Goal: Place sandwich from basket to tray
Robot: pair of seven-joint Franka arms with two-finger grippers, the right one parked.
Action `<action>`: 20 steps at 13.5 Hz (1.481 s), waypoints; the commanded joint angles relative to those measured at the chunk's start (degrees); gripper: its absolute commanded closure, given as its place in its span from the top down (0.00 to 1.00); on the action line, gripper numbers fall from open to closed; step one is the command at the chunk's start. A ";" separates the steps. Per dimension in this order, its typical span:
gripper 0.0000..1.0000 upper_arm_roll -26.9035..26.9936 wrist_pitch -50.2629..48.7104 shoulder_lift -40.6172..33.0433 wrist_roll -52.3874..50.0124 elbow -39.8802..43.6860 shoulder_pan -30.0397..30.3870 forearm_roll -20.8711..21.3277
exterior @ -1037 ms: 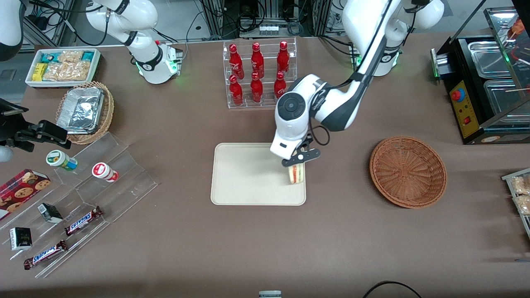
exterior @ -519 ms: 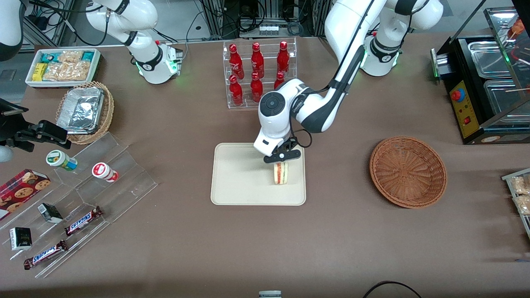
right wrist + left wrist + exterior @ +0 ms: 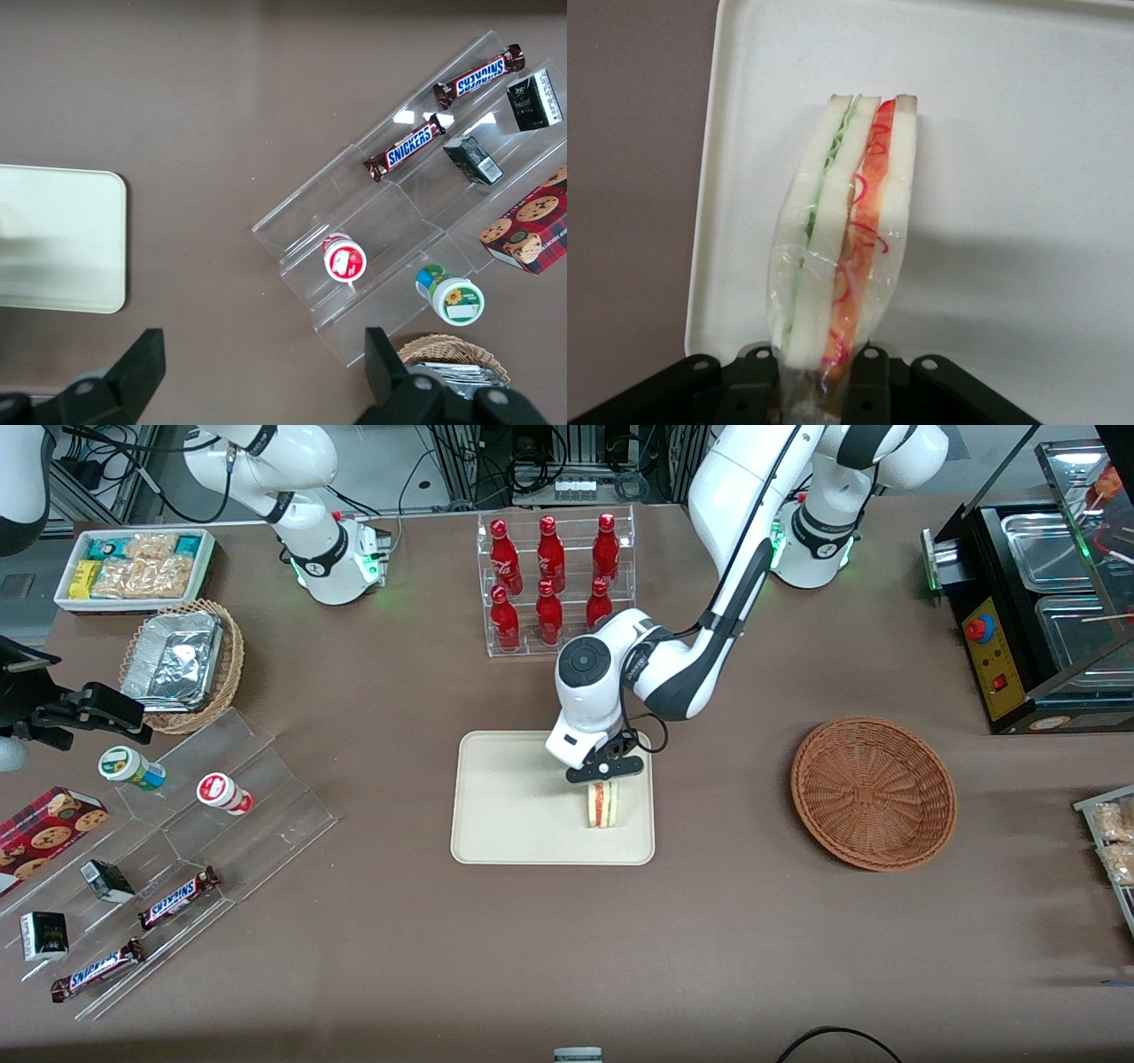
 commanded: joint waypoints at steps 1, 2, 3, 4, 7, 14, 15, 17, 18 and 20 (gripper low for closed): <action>0.39 0.40 0.02 1.41 0.52 1.47 0.09 0.76; 0.75 0.48 0.02 1.50 0.52 1.47 0.09 0.76; 1.00 0.66 -0.07 1.41 0.52 1.47 0.18 0.76; 1.00 0.75 -0.33 1.06 0.43 1.47 0.18 0.67; 1.00 0.84 -5.32 -2.61 -0.53 1.91 1.15 0.32; 1.00 10.76 -20.27 -20.72 -1.51 2.00 1.15 -0.30; 1.00 11.46 -21.76 -22.13 -1.33 2.00 1.15 -0.12; 1.00 13.48 -23.79 -25.55 0.15 1.39 1.24 0.14; 1.00 14.19 -25.11 -27.31 2.52 1.12 1.24 0.05; 1.00 15.60 -27.84 -30.39 5.34 0.25 1.32 -0.30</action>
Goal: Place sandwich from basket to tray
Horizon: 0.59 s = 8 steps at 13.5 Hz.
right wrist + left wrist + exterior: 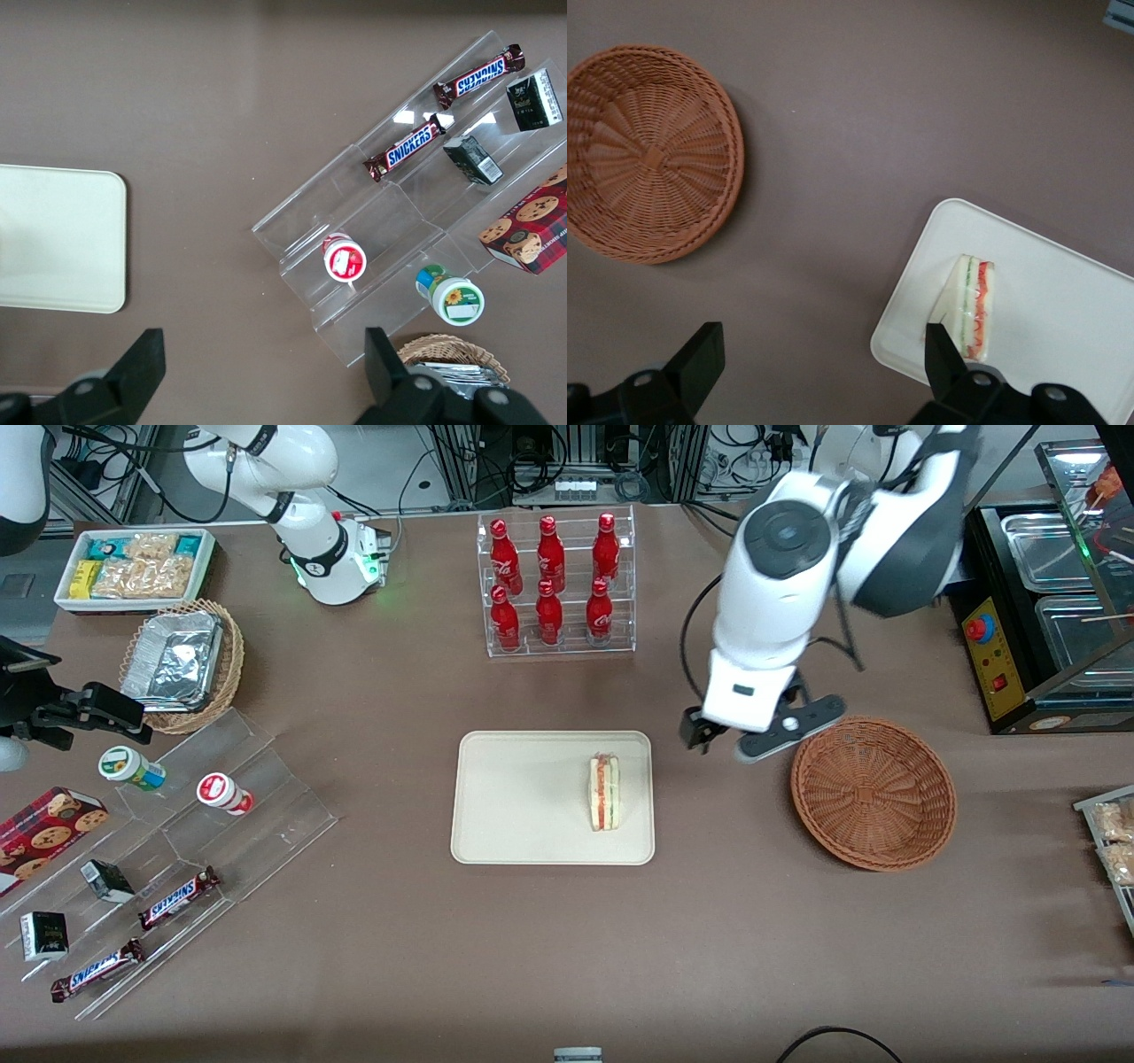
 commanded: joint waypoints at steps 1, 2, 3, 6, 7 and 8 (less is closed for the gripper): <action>1.00 1.44 -1.61 -6.06 3.29 -4.34 0.17 -0.07; 1.00 0.66 -1.62 -8.25 4.95 -6.01 3.31 0.02; 1.00 -0.65 -2.05 -10.45 7.49 -7.59 5.43 -0.07; 1.00 -5.65 -4.16 -15.12 15.14 -11.28 14.90 -0.33; 1.00 -8.98 -4.16 -16.35 16.56 -12.69 19.20 -0.42; 1.00 -11.80 -4.16 -17.67 17.96 -13.83 23.08 -0.42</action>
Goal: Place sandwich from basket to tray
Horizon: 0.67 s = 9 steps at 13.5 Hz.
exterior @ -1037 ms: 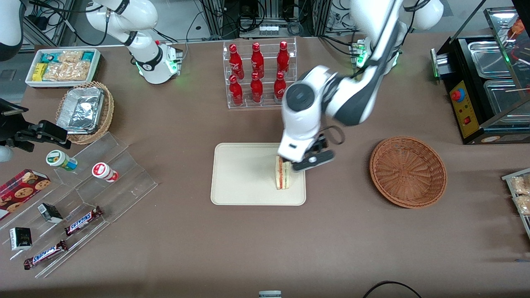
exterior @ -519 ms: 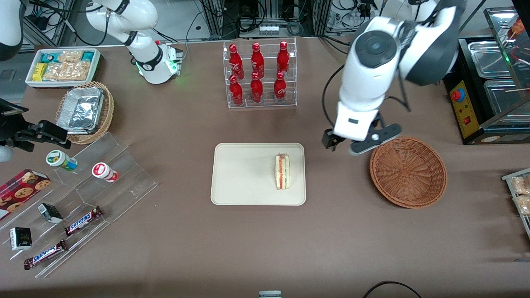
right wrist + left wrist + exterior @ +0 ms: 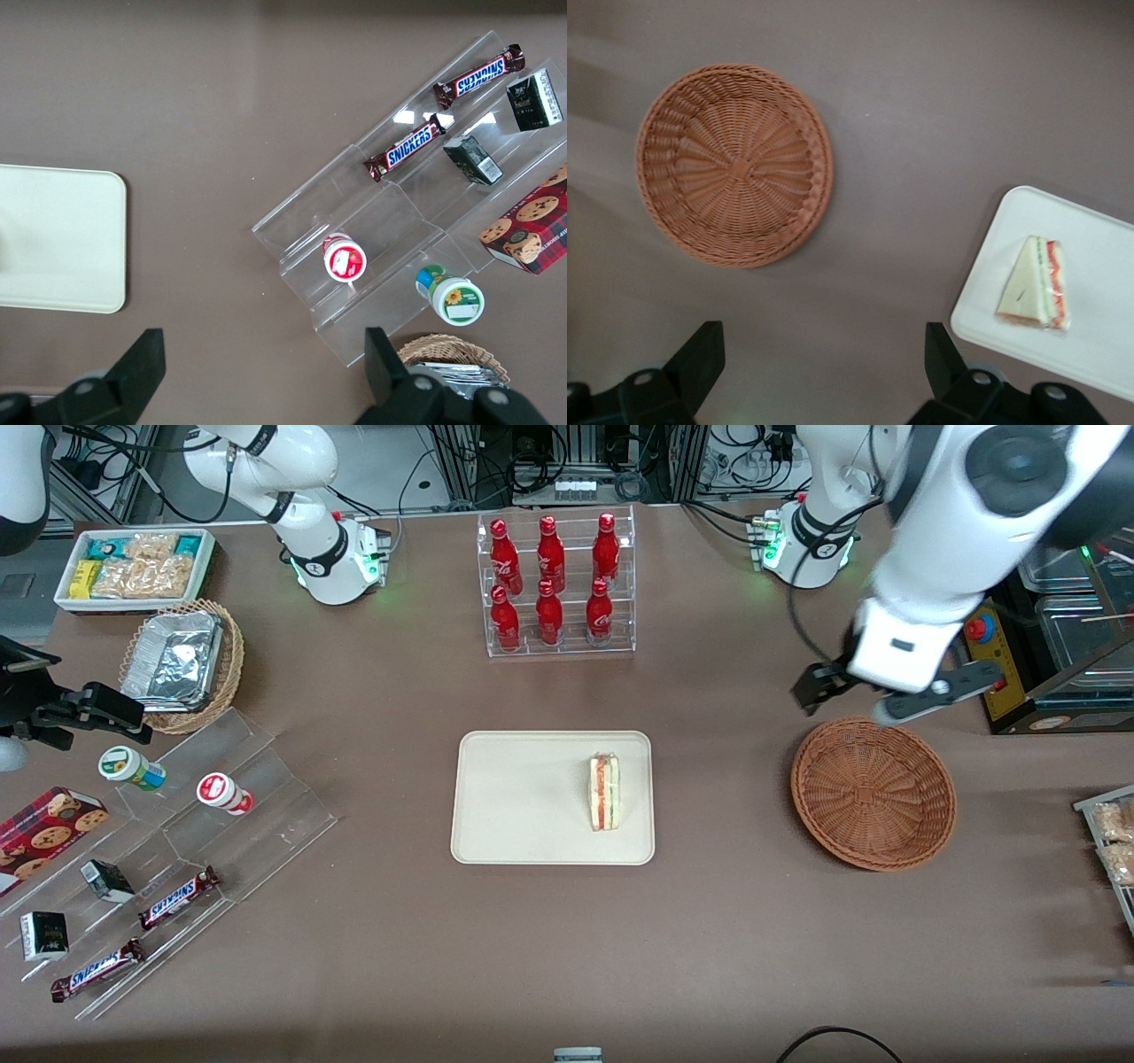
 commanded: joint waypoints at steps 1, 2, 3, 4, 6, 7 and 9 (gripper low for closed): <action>1.00 -7.23 0.01 -4.97 4.52 -5.21 9.65 -0.46; 1.00 -7.77 -0.43 -5.59 7.15 -5.48 11.68 -0.55; 1.00 -7.86 -1.91 -5.86 9.70 -5.39 13.53 -1.60; 1.00 -8.29 -2.88 -5.95 11.90 -5.31 15.72 -2.57; 1.00 -11.71 -3.77 -6.56 15.77 -5.22 22.04 -3.71; 1.00 -13.73 -4.12 -6.74 17.18 -5.13 25.38 -3.80; 1.00 -16.03 -4.73 -6.74 18.16 -4.52 29.70 -4.24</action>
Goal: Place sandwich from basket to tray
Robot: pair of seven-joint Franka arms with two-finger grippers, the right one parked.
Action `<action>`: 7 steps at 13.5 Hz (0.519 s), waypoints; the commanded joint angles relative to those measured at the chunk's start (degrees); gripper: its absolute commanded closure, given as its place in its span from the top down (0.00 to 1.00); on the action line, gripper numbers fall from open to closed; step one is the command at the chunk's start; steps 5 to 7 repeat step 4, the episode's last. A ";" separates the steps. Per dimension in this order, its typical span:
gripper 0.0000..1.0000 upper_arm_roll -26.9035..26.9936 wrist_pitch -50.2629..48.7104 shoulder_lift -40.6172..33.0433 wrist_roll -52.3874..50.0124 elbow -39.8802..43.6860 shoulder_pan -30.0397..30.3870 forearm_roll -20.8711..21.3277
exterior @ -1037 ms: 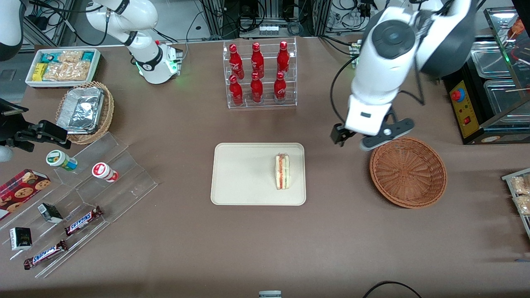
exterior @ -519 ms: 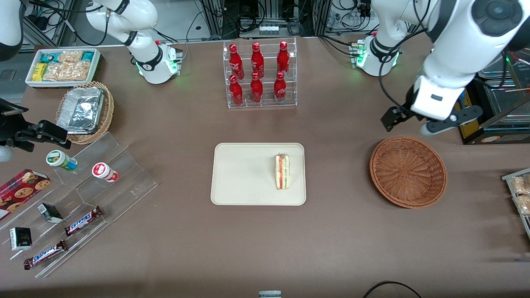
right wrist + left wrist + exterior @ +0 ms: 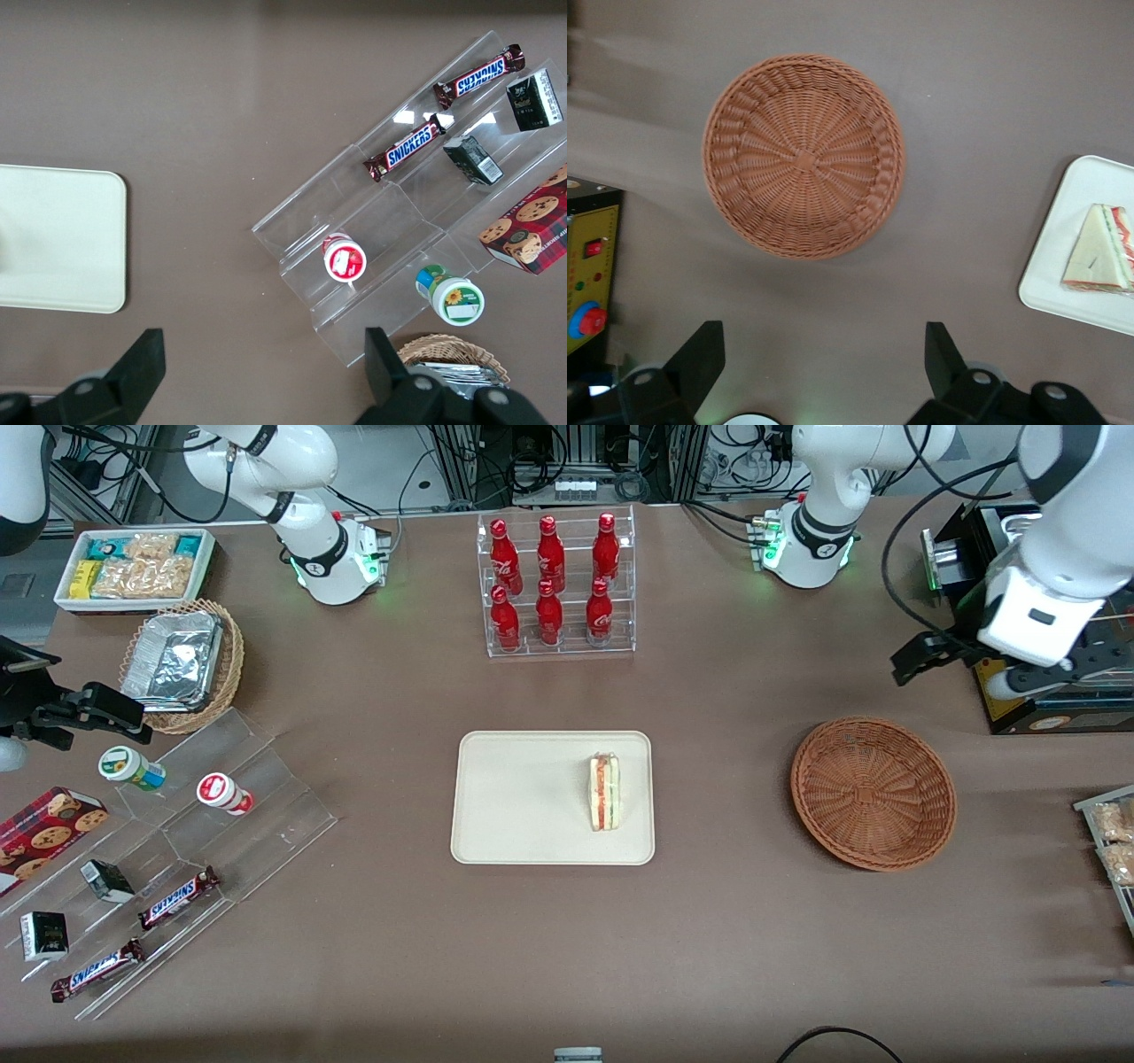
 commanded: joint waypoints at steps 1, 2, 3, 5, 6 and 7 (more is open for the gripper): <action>1.00 -3.09 -1.47 -0.99 2.64 0.70 5.11 -1.76; 1.00 -3.09 -1.73 -0.55 3.96 2.19 5.90 -2.38; 1.00 -3.09 -2.43 -0.20 4.58 2.64 6.52 -2.99; 1.00 -3.01 -2.70 -0.11 5.28 2.73 6.61 -4.04; 1.00 -3.01 -2.70 -0.11 5.28 2.73 6.61 -4.04; 1.00 -3.01 -2.70 -0.11 5.28 2.73 6.61 -4.04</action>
